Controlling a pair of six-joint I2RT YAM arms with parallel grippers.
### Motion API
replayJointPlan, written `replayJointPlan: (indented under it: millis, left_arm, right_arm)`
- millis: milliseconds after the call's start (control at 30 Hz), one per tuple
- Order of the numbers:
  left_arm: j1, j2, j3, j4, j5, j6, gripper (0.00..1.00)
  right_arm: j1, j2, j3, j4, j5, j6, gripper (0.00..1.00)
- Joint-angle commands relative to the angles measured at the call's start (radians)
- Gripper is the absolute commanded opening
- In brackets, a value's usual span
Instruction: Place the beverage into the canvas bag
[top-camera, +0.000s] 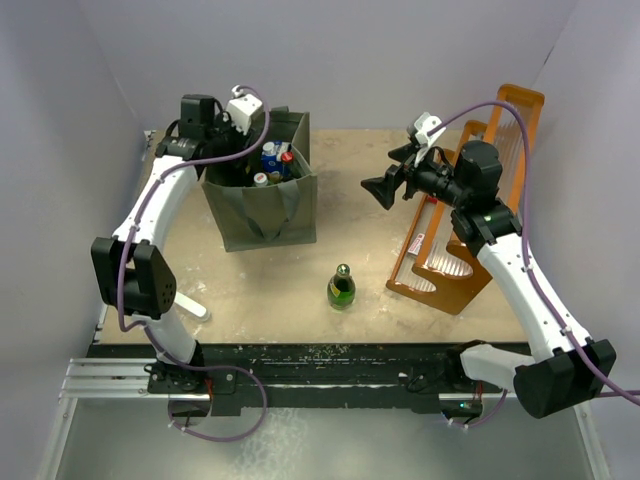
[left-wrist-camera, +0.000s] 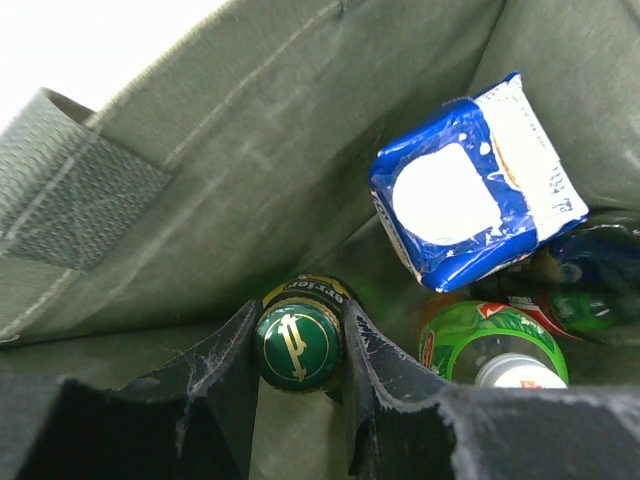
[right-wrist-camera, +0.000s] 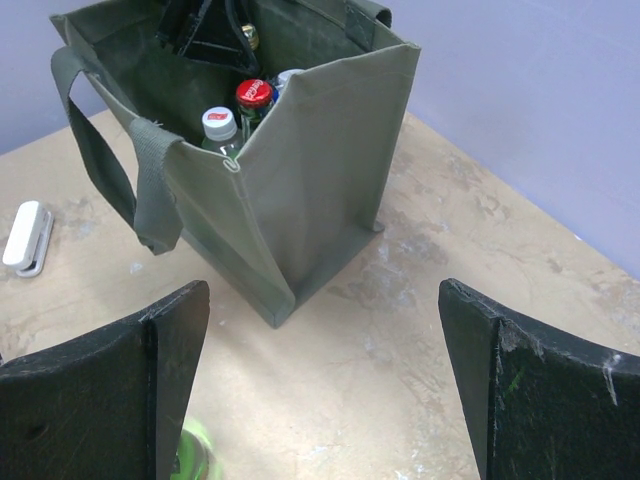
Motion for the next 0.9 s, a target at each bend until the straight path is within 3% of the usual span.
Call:
replayJointPlan:
  millis: [0,300,867]
  left_arm:
    - [0.001,-0.051,-0.013,0.185,-0.03,0.013,0.0]
    - [0.001,-0.037,-0.071,0.249,-0.062,-0.031,0.0]
    - [0.001,0.015,-0.077,0.183,-0.061,-0.012,0.19]
  right_arm:
    - [-0.005,-0.023,0.002,0.051,-0.017,0.012,0.97]
    - [-0.005,-0.022,-0.001,0.054,-0.02,0.015,0.97]
    - [-0.005,-0.022,-0.003,0.056,-0.022,0.015,0.97]
